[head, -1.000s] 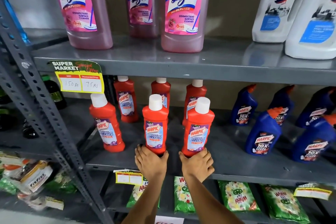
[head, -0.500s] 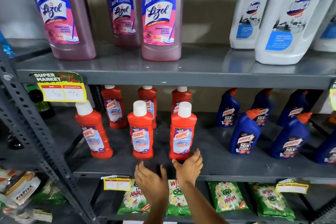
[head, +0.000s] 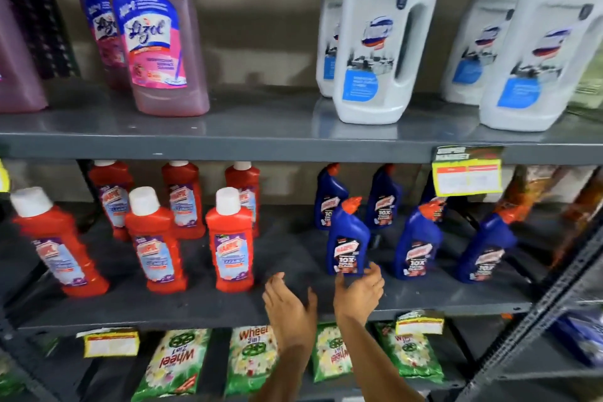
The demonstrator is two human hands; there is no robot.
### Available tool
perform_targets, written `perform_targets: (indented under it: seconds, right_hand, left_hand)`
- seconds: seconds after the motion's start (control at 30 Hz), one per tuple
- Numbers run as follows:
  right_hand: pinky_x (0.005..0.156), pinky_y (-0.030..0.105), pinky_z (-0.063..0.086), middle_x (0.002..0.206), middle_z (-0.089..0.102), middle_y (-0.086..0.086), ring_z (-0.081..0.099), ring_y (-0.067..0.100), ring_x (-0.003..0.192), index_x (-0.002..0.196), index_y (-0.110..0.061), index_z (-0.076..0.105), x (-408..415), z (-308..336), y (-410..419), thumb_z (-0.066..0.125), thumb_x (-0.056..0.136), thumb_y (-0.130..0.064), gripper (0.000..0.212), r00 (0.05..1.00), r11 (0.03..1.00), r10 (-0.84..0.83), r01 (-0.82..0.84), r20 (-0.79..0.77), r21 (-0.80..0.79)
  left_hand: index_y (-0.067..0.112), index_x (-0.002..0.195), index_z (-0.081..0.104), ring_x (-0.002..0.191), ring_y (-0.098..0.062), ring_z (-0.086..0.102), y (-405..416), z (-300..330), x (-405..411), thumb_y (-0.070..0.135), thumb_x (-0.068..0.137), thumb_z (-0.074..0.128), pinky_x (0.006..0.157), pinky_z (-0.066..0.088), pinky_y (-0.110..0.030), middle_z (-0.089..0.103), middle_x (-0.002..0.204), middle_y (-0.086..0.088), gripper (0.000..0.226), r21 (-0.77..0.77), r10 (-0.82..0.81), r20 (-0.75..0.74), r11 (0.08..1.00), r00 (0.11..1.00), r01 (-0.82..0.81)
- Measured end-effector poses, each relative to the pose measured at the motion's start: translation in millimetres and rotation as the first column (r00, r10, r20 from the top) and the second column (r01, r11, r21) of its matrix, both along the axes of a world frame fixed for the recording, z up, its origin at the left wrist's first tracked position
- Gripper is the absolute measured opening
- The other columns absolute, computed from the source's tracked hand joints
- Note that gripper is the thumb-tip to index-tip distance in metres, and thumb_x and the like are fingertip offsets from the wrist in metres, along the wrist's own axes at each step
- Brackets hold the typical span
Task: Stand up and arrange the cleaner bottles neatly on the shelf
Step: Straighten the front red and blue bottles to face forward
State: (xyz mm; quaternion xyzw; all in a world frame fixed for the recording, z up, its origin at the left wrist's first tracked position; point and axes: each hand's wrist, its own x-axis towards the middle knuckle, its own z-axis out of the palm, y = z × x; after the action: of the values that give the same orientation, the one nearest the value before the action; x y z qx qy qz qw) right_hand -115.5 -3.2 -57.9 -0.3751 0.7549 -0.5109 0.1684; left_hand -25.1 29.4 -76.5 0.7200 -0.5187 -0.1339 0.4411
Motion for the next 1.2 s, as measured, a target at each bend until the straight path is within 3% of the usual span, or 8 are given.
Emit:
perform_targets:
  seconds: [0.2,0.5,0.7,0.87,1.07,1.2]
  right_hand:
    - [0.095,0.050,0.038,0.122,0.051,0.030,0.047,0.045,0.114,0.129,0.007,0.041,-74,-1,-7,0.079,0.071,-0.008,0.071,0.998,0.997,-0.063,0.061,0.026,0.052]
    - [0.090,0.058,0.045,0.119,0.051,0.028,0.048,0.048,0.110,0.123,0.003,0.043,-125,-6,-27,0.088,0.059,-0.016,0.081,0.990,0.985,-0.140,0.137,0.026,0.104]
    - [0.097,0.056,0.043,0.133,0.041,0.028,0.043,0.048,0.118,0.139,0.002,0.024,-140,-19,-45,0.092,0.051,-0.032,0.117,0.996,0.980,-0.093,0.092,-0.001,0.174]
    - [0.103,0.051,0.038,0.136,0.041,0.028,0.042,0.045,0.123,0.142,0.002,0.020,-152,-29,-52,0.090,0.055,-0.031,0.116,0.998,0.982,-0.053,0.059,-0.035,0.181]
    - [0.099,0.049,0.040,0.136,0.045,0.026,0.043,0.043,0.121,0.140,0.002,0.024,-158,-37,-56,0.089,0.053,-0.040,0.117,0.980,0.970,-0.008,0.056,-0.200,0.237]
    - [0.098,0.052,0.039,0.133,0.047,0.021,0.044,0.041,0.120,0.140,-0.003,0.025,-159,-40,-59,0.088,0.051,-0.043,0.116,0.975,0.968,-0.002,0.058,-0.223,0.243]
  left_hand:
    - [-0.005,0.132,0.037,0.119,-0.038,0.045,-27,4,-45,0.030,0.071,0.077,0.099,0.041,-0.044,0.047,0.130,-0.022,0.081,0.061,-0.057,-0.062,0.996,0.996,0.061]
    - [-0.001,0.139,0.024,0.125,-0.039,0.044,-61,5,-89,0.033,0.059,0.086,0.100,0.045,-0.047,0.037,0.138,-0.023,0.106,0.090,-0.039,-0.150,0.994,0.988,0.053]
    - [-0.006,0.136,0.028,0.121,-0.042,0.046,-71,-12,-113,0.039,0.054,0.087,0.108,0.034,-0.052,0.047,0.130,-0.025,0.111,0.101,0.036,-0.110,0.995,0.993,-0.024]
    - [-0.003,0.138,0.024,0.128,-0.038,0.041,-76,-15,-126,0.043,0.057,0.084,0.115,0.021,-0.053,0.046,0.133,-0.022,0.111,0.131,0.135,-0.082,0.984,0.987,-0.124]
    - [-0.003,0.132,0.029,0.122,-0.038,0.047,-88,-19,-135,0.049,0.054,0.083,0.113,0.021,-0.057,0.051,0.126,-0.022,0.108,0.159,0.245,0.011,0.957,0.970,-0.243]
    - [-0.002,0.129,0.030,0.119,-0.039,0.048,-90,-25,-136,0.049,0.053,0.082,0.114,0.022,-0.057,0.053,0.122,-0.022,0.105,0.142,0.284,0.019,0.948,0.959,-0.284]
